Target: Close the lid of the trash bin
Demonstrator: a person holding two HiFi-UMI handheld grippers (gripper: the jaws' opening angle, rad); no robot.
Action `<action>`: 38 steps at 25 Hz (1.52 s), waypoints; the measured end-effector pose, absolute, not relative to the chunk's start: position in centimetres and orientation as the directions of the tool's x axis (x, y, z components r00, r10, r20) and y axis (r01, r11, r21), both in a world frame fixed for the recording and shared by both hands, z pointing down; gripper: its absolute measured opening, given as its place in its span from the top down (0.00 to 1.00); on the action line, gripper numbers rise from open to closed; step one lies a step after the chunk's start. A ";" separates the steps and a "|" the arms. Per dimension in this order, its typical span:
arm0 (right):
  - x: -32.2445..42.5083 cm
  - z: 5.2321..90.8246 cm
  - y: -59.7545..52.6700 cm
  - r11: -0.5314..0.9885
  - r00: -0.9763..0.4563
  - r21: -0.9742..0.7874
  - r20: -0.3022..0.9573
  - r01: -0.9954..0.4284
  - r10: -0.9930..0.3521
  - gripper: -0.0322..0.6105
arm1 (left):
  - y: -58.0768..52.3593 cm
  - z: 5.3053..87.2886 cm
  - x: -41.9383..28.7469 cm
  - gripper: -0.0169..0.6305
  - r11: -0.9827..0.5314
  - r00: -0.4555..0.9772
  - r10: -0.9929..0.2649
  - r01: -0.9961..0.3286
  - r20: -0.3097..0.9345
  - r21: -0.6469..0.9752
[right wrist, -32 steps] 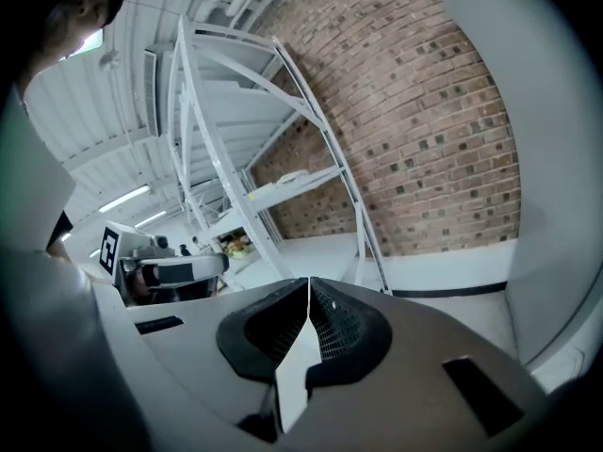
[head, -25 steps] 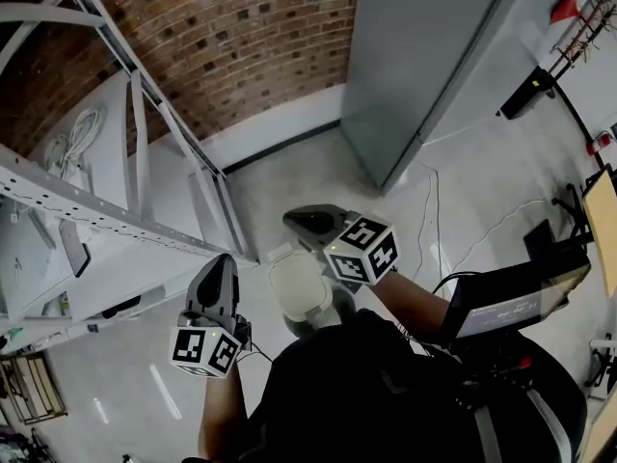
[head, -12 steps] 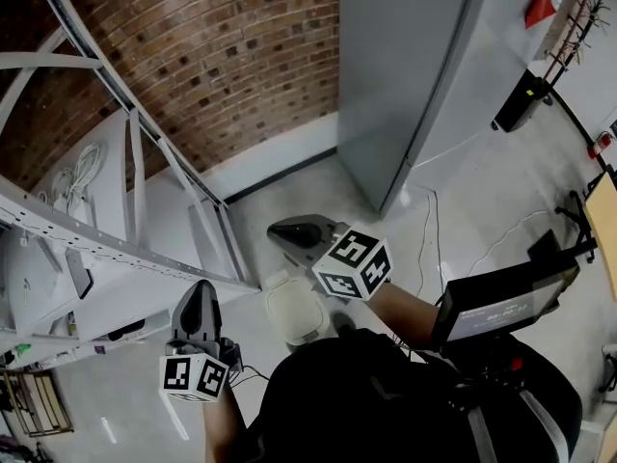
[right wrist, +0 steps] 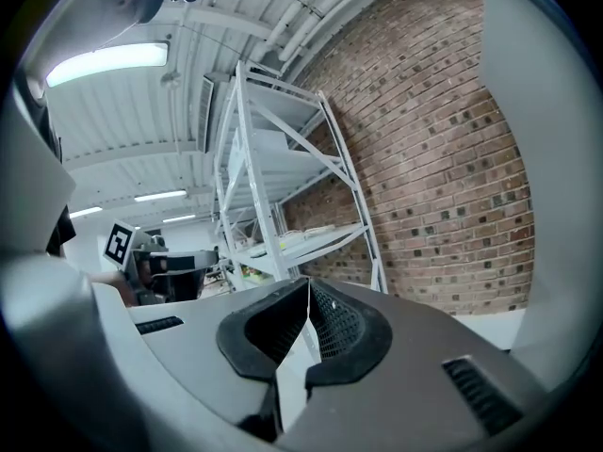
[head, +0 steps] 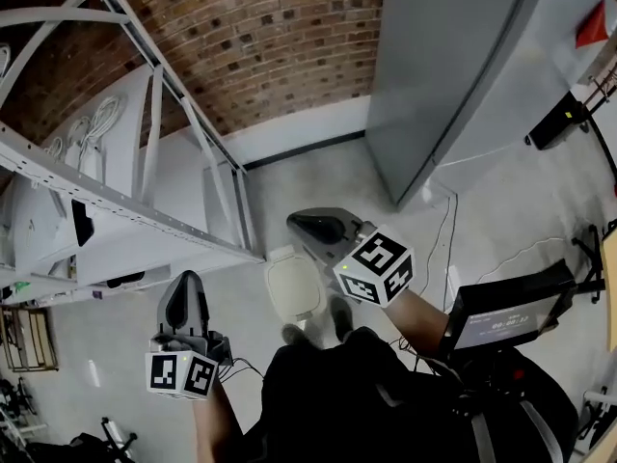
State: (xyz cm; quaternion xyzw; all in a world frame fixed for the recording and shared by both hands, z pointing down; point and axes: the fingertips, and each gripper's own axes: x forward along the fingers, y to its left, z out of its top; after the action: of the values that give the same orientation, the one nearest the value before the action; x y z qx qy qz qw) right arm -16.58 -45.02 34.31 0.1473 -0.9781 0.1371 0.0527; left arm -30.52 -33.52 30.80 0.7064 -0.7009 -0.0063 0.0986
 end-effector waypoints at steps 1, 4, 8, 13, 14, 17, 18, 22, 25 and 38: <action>-16.6 34.3 -44.5 0.920 -0.952 -0.254 0.141 -0.299 -0.270 0.94 | -32.9 31.1 -30.4 0.98 0.012 0.008 -0.991 -0.990 0.137 0.143; -16.7 34.0 -42.2 0.927 -0.956 -0.244 0.134 -0.285 -0.259 0.94 | -30.5 31.6 -30.1 0.98 0.016 0.006 -0.989 -0.989 0.150 0.144; -16.4 33.2 -38.9 0.930 -0.950 -0.206 0.133 -0.304 -0.281 0.94 | -26.5 31.5 -29.4 0.98 0.002 0.021 -0.993 -0.979 0.113 0.203; -16.3 32.7 -33.2 0.911 -0.934 -0.213 0.133 -0.353 -0.331 0.94 | -20.0 32.3 -29.2 0.98 -0.040 0.065 -0.991 -0.977 0.113 0.211; -16.2 32.7 -31.9 0.904 -0.931 -0.225 0.134 -0.363 -0.340 0.94 | -18.6 32.2 -28.8 0.98 -0.070 0.095 -0.990 -0.975 0.108 0.211; -15.6 32.5 -28.0 0.893 -0.915 -0.207 0.147 -0.399 -0.375 0.94 | -14.7 31.6 -27.3 0.98 -0.166 0.182 -0.981 -0.964 0.060 0.206; -15.5 32.4 -26.8 0.889 -0.910 -0.199 0.150 -0.412 -0.388 0.94 | -13.5 31.5 -27.0 0.98 -0.182 0.196 -0.979 -0.962 0.051 0.203; -14.7 31.8 -21.5 0.879 -0.896 -0.184 0.159 -0.439 -0.414 0.94 | -8.4 31.0 -25.9 0.98 -0.226 0.239 -0.970 -0.955 0.047 0.193; -13.6 30.8 -18.6 0.878 -0.890 -0.161 0.153 -0.451 -0.430 0.94 | -5.7 30.7 -25.1 0.98 -0.240 0.253 -0.966 -0.954 0.053 0.179; -1.5 30.0 -8.9 0.894 -0.909 -0.166 0.092 -0.417 -0.407 0.94 | 2.2 29.3 -14.7 0.98 -0.201 0.209 -0.977 -0.967 0.037 0.157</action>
State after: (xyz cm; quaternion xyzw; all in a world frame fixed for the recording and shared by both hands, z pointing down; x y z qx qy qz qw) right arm -1.53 -8.93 30.01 0.2118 -0.9727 0.0912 0.0272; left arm -14.73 2.19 29.31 0.7740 -0.6280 -0.0353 0.0729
